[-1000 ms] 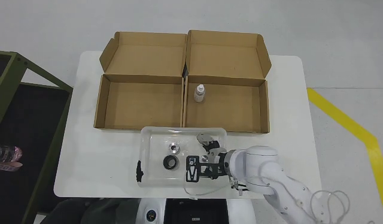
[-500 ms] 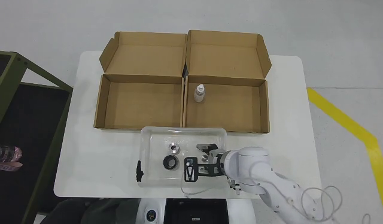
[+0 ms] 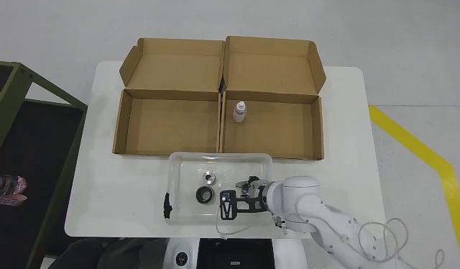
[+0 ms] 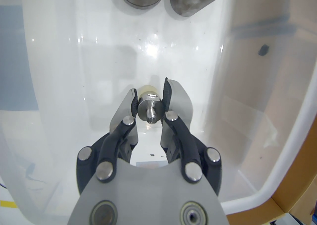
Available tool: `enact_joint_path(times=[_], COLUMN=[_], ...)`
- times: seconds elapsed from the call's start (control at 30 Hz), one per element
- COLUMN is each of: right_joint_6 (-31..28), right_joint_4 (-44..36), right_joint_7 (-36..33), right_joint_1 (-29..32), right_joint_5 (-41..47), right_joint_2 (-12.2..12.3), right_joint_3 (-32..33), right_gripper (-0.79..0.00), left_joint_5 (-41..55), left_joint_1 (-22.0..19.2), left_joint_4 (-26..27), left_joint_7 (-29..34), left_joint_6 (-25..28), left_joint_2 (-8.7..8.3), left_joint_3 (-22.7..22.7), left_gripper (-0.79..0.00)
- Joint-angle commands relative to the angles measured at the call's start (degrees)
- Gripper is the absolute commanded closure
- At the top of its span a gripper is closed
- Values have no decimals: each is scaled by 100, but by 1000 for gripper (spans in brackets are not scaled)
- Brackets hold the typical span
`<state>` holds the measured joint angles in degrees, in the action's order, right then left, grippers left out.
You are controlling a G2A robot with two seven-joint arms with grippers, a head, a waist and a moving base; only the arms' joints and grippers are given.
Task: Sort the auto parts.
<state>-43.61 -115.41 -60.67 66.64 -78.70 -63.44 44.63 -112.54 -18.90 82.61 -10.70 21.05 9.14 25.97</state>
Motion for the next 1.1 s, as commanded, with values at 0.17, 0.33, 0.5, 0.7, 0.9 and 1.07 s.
enact_joint_path(times=[0.17, 0.33, 0.5, 0.7, 0.9, 1.07], right_joint_6=[-15, 120, 261, 153, 163, 285], right_joint_4=[-310, -425, -570, -653, -981, -1134], right_joint_7=[370, 800, 1532, 2337, 2811, 3067], right_joint_1=[-5, 65, 153, 329, 495, 565], right_joint_5=[196, 119, 134, 390, 661, 735], right_joint_2=[41, 66, 103, 171, 226, 259], right_joint_3=[228, 374, 679, 1111, 1511, 1834], right_gripper=[0, 0, 0, 0, 0, 0], left_joint_5=[0, 0, 0, 0, 0, 0], left_joint_1=[0, 0, 0, 0, 0, 0], left_joint_4=[0, 0, 0, 0, 0, 0], left_joint_7=[0, 0, 0, 0, 0, 0], left_joint_6=[0, 0, 0, 0, 0, 0], left_joint_2=[0, 0, 0, 0, 0, 0], left_joint_3=[0, 0, 0, 0, 0, 0], left_gripper=[-785, -785, -785, -785, -785, -785])
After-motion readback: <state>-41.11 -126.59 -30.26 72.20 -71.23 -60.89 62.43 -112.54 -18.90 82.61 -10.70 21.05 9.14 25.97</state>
